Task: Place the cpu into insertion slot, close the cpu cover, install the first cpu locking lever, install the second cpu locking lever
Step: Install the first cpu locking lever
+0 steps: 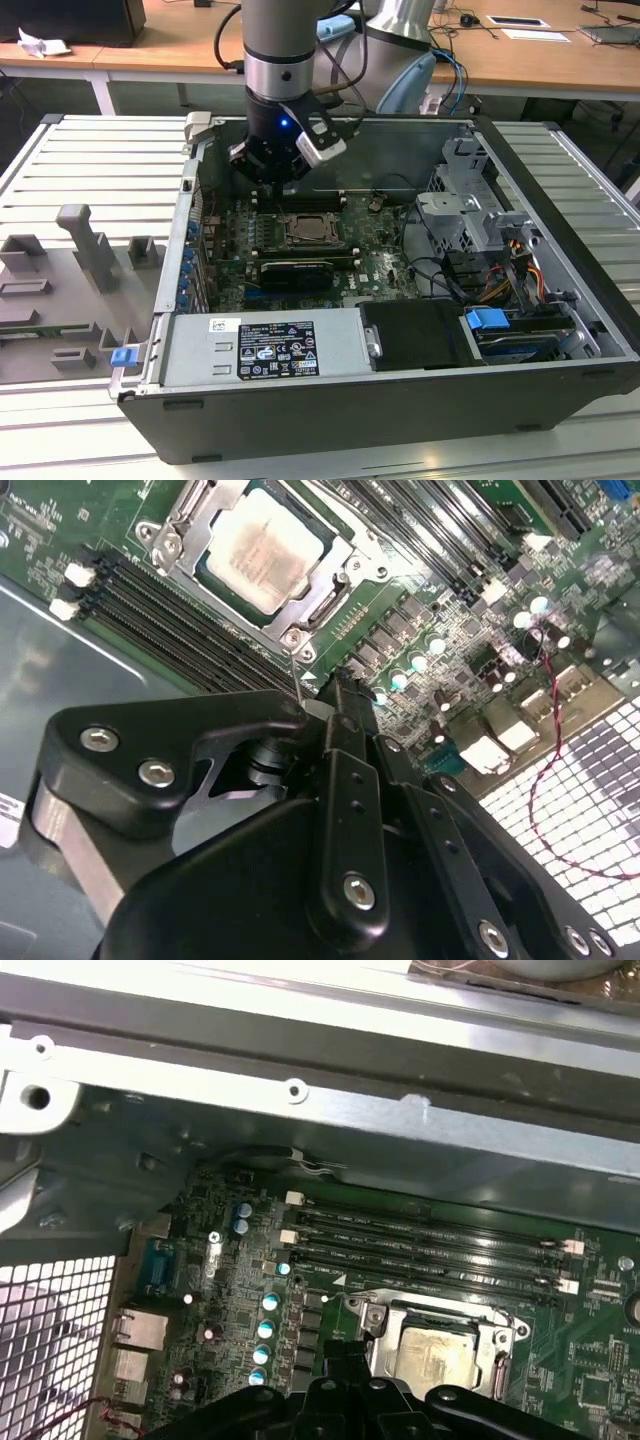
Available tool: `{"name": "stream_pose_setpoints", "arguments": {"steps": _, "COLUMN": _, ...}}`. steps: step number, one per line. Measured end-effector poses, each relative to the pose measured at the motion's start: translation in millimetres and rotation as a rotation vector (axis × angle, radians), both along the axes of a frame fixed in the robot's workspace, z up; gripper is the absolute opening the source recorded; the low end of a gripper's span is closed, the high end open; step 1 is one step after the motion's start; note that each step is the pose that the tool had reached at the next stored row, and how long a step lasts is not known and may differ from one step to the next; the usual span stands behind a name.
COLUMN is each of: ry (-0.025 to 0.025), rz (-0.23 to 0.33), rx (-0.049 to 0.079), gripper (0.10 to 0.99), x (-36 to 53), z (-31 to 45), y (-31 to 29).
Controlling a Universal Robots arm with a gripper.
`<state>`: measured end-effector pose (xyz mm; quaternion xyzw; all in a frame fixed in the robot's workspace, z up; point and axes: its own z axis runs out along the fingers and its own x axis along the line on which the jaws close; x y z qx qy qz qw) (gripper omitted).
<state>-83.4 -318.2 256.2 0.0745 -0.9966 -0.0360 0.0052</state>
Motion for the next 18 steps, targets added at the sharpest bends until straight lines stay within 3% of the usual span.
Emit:
{"name": "stream_pose_setpoints", "arguments": {"steps": 5, "ry": -0.0001, "rz": -0.004, "rx": 0.000, "gripper": 0.106, "x": -1.8, "z": 0.0, "y": 0.0}}
{"name": "stream_pose_setpoints", "arguments": {"steps": 11, "ry": -0.0005, "rz": -0.004, "rx": 0.002, "gripper": 0.106, "x": -16.3, "z": 0.0, "y": 0.0}}
{"name": "stream_pose_setpoints", "arguments": {"steps": 18, "ry": -0.0020, "rz": -0.019, "rx": 0.004, "gripper": 0.106, "x": -23.5, "z": -0.2, "y": 2.9}}
